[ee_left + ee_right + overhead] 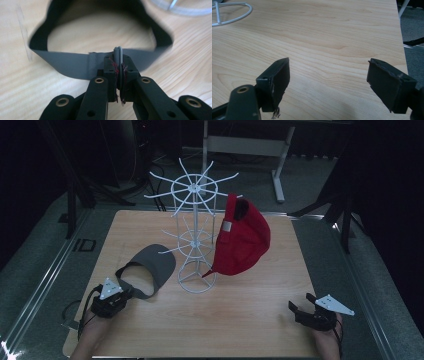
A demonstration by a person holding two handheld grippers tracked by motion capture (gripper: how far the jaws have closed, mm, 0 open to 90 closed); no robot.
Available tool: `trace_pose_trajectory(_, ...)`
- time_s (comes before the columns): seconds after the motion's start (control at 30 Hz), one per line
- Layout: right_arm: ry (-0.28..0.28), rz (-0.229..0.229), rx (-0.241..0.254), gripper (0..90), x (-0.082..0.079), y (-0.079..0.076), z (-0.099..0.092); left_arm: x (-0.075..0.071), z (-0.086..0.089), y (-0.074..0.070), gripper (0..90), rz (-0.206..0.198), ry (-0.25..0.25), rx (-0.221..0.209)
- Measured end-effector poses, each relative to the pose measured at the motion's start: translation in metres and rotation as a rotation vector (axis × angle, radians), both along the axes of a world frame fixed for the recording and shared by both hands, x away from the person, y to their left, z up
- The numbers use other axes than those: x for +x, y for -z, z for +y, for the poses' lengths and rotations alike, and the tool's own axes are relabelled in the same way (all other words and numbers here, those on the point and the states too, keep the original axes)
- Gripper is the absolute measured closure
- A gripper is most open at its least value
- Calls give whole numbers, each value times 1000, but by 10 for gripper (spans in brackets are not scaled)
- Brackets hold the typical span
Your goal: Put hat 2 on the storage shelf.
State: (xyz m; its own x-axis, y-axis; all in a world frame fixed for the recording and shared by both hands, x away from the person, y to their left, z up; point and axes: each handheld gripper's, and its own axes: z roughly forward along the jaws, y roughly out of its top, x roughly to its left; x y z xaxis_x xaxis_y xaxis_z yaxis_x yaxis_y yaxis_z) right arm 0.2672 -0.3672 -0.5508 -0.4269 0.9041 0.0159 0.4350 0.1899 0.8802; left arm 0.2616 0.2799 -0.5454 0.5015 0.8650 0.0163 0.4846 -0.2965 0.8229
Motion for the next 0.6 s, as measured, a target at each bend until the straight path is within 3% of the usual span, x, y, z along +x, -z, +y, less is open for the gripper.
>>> trace_pose_trajectory(0.03, 0, 0, 0, 184, 0, 0, 0, 0, 0, 0, 856, 0, 0, 0)
trace_pose_trajectory(0.07, -1, 0, 0, 184, 0, 0, 0, -4, 3, -6, 856, -63, 46, -54)
trace_pose_trajectory(0.1, -3, 0, -1, 184, 0, 0, 0, -5, 4, -9, 856, -86, 71, -67)
trace_pose_trajectory(0.27, 1, -2, 3, 184, 0, 0, 0, -5, 8, -22, 856, -178, 114, -76)
trace_pose_trajectory(0.4, -3, -1, 10, 184, 0, 0, -1, -2, 7, -30, 856, -209, 129, -81)
trace_pose_trajectory(0.47, -2, -3, 7, 186, 0, 0, -1, 1, 5, -34, 857, -199, 127, -89)
trace_pose_trajectory(0.6, 9, -38, 2, 185, -2, -2, -2, 5, 0, -42, 857, -209, 131, -77)
